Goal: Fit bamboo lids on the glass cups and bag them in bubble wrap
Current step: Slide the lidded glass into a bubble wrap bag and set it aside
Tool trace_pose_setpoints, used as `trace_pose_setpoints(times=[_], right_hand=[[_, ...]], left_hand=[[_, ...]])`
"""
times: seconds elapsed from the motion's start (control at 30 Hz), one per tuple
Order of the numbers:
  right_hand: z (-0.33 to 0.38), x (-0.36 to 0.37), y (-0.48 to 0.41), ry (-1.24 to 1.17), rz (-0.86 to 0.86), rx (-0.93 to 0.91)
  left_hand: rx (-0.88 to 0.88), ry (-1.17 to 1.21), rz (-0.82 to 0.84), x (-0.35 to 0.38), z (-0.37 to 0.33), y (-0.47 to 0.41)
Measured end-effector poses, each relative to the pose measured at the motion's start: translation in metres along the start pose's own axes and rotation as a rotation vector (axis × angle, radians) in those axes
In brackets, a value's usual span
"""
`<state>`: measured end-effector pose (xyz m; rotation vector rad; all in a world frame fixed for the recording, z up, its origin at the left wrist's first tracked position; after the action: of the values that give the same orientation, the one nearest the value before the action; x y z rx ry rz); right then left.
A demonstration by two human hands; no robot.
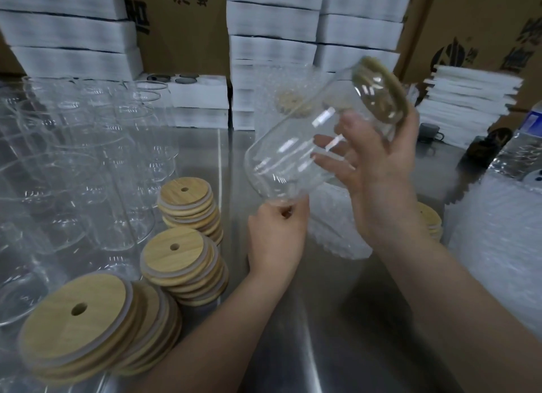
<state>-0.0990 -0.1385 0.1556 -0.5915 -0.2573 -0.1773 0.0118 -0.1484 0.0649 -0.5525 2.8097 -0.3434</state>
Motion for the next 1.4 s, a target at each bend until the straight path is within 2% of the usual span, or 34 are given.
trace_pose_setpoints(times=[0.07,0.13,0.43,0.6,0.7,0.93,1.13,1.27,1.4], right_hand=[[-0.002,-0.01,0.004,-0.123,-0.024,0.098],[-0.004,-0.016,0.005,-0.145,-0.033,0.11],[0.002,-0.024,0.005,0.064,0.017,-0.174],[0.01,-0.028,0.008,0.25,-0.053,-0.363],[0.009,-0.032,0.009,0.341,-0.067,-0.408],[0.004,-0.039,0.003,0.365,-0.079,-0.456],[-0.003,-0.041,0.002,0.436,-0.056,-0.414],[-0.006,-0.046,0.0,0.411,-0.152,-0.414],[-0.008,-0.052,-0.003,0.369,-0.258,-0.355]], left_hand=[[-0.01,0.007,-0.016,-0.001,0.0,-0.002],[-0.003,0.044,-0.058,-0.004,0.0,-0.003],[-0.114,0.24,-0.067,-0.007,0.002,-0.004],[-0.18,0.339,-0.043,-0.006,0.0,-0.002],[-0.181,0.364,-0.046,-0.007,-0.001,-0.002],[-0.189,0.456,-0.072,-0.011,-0.005,-0.003],[-0.054,0.457,-0.042,-0.015,-0.01,-0.002],[0.11,0.395,0.033,-0.015,-0.014,0.003],[0.311,-0.004,0.206,-0.001,-0.012,0.01]])
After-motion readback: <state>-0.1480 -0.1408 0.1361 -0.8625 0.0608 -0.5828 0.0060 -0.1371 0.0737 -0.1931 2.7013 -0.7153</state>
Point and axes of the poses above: each hand's wrist, its own y-axis away from the middle knuckle, its own x-axis out of the palm, z = x × y, the point moved 3 cm from there along -y, towards the middle knuckle, and after that the axes turned 4 degrees about -z, right-handed, at the moved point
